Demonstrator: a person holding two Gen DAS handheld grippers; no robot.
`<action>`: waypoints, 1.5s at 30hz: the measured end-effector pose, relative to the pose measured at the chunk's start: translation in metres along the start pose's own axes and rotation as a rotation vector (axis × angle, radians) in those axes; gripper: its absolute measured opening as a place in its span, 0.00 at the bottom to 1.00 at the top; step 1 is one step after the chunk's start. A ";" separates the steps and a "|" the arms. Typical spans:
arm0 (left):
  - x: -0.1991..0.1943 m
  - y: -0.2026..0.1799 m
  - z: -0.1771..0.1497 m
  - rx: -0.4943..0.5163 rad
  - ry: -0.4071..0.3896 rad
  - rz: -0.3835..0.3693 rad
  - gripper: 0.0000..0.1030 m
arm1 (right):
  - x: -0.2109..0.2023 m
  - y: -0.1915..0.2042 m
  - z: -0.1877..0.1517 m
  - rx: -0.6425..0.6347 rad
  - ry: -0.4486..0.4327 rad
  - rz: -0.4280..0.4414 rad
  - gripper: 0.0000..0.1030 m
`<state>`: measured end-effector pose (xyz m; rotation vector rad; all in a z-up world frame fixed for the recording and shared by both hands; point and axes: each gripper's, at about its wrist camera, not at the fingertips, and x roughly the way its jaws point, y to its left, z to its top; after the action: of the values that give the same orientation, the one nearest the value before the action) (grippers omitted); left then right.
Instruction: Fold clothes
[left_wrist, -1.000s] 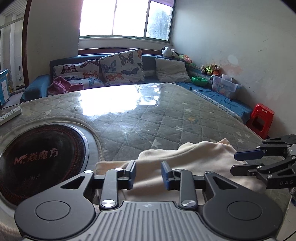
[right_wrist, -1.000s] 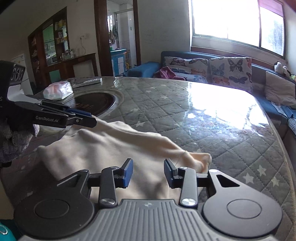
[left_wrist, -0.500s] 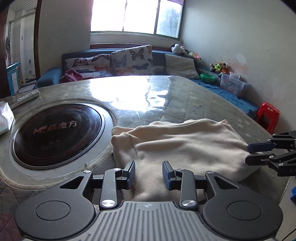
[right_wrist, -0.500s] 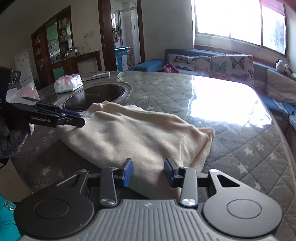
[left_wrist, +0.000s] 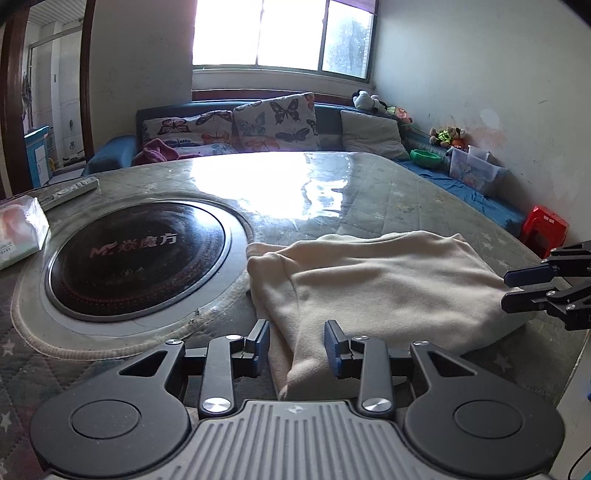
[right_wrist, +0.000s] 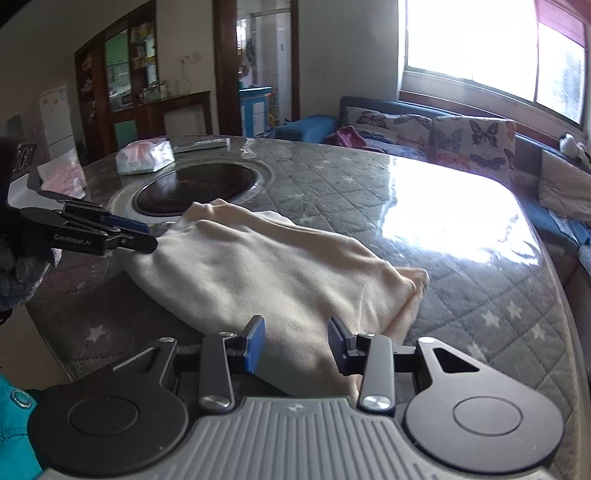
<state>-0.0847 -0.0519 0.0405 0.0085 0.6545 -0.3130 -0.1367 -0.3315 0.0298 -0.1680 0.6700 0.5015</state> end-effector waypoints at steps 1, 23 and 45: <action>0.000 0.001 -0.001 -0.008 0.005 0.002 0.34 | 0.002 0.004 0.003 -0.018 0.001 0.012 0.38; -0.016 0.046 0.011 -0.243 0.009 -0.004 0.56 | 0.068 0.120 0.049 -0.438 0.016 0.287 0.39; 0.013 0.070 0.011 -0.809 0.060 -0.219 0.68 | 0.047 0.101 0.051 -0.291 -0.075 0.266 0.13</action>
<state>-0.0478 0.0097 0.0353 -0.8341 0.8060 -0.2400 -0.1272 -0.2100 0.0403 -0.3344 0.5463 0.8575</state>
